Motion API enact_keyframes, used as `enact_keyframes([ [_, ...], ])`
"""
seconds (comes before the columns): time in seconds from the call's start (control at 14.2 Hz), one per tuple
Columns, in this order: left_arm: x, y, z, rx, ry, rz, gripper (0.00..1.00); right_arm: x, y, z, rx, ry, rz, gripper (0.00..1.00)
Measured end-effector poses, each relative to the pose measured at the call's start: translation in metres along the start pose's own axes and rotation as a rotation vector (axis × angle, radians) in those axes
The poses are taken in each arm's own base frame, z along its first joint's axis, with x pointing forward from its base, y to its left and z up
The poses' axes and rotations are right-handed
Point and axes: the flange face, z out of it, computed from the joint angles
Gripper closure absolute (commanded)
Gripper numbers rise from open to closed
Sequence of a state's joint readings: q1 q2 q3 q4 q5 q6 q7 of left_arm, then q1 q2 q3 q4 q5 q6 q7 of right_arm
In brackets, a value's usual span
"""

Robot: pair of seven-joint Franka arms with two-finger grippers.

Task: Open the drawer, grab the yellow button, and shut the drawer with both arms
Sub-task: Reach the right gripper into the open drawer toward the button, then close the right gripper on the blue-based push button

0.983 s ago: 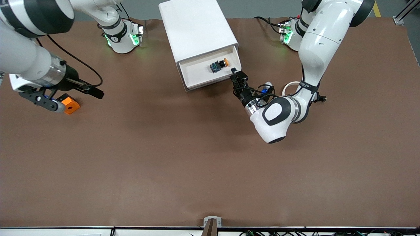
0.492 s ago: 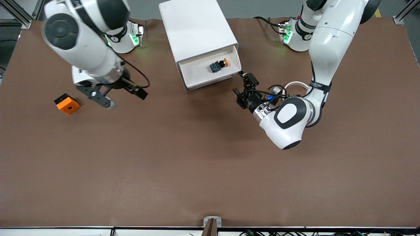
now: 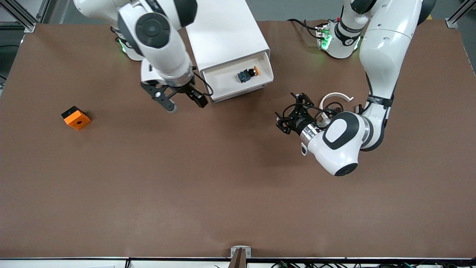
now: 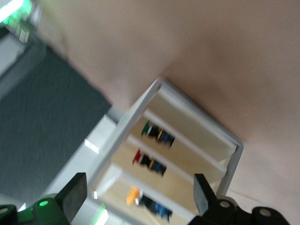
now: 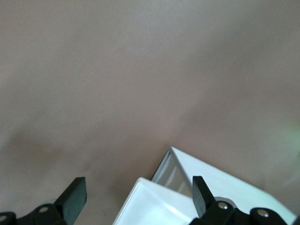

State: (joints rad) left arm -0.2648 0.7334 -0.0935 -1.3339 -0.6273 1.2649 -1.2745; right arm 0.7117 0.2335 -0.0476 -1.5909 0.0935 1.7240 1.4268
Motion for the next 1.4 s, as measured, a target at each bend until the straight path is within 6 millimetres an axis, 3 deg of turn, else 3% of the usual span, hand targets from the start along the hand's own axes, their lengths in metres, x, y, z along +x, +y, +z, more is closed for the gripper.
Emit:
enact_keyframes([
  [0.28,0.023,0.007,-0.031,-0.147,0.137,0.262,0.0,-0.044,-0.018,0.03,-0.031,-0.018,0.076,0.0],
  [0.56,0.039,0.013,-0.062,-0.276,0.295,0.441,0.0,-0.072,-0.024,0.04,-0.04,-0.065,0.101,0.0],
  [0.98,0.042,0.022,-0.098,-0.357,0.601,0.671,0.0,-0.11,-0.035,0.064,-0.04,-0.055,0.133,0.0],
  [1.19,0.044,0.023,-0.105,-0.358,0.674,0.71,0.0,-0.125,-0.042,0.083,-0.048,-0.049,0.144,0.0],
  [1.4,0.043,0.024,-0.105,-0.356,0.679,0.714,0.0,-0.139,-0.046,0.088,-0.051,-0.046,0.134,0.0],
])
